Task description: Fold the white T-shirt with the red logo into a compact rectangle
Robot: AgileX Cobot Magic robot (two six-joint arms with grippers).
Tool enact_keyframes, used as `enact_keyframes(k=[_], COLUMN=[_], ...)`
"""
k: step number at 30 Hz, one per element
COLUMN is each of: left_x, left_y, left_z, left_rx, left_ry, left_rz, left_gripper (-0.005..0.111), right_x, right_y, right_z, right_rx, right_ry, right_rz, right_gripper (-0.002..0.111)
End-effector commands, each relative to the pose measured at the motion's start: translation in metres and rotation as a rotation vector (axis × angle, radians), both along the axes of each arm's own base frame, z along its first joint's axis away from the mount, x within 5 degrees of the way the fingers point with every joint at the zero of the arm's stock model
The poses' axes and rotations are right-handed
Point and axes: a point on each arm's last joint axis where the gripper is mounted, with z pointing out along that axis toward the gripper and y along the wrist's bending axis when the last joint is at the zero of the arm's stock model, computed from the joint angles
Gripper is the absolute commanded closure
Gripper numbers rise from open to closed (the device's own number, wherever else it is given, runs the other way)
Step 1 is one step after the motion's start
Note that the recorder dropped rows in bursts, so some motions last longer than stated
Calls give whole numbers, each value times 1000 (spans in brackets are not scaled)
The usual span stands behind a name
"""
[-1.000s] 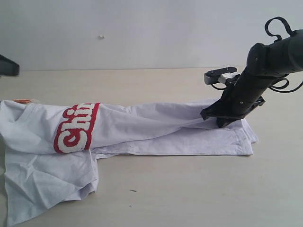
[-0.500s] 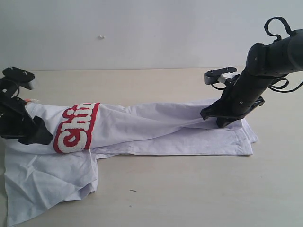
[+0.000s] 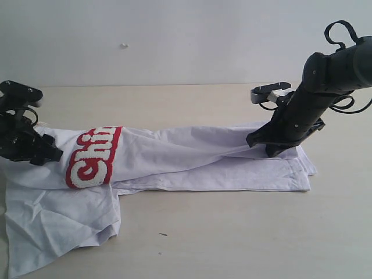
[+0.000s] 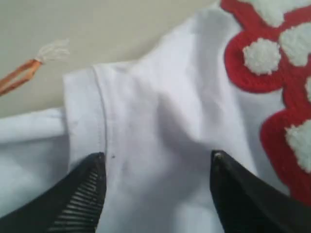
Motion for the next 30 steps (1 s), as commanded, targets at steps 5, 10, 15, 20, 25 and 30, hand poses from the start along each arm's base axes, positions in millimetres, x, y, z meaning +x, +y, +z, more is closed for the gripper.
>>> enact_keyframes(k=[5,10,15,20,25,30], left_x=[7,15,24,27,30,27], left_y=[-6,-4,-1,0,4,4], left_z=[0,6,-17,-21,-4,33], left_rx=[-22,-18,12,11,-8,-35], left_ry=[34,-31,-35,-35,-82,-162], left_rz=[-22,13,39,46,81,89], left_gripper=[46,46,46,46,46,46], right_x=[-13,-12,-14,-14,-14,-13], right_y=[-7,-7,-7,-7,-7,-7], right_z=[-28,-28,-28,-28,-28,-28], right_rx=[-52,-52,-46,-46,-51,-53], right_ry=[125,120,135,137,137,125], right_rz=[48,46,43,43,47,48], right_gripper=[108,108,108,108,108,108])
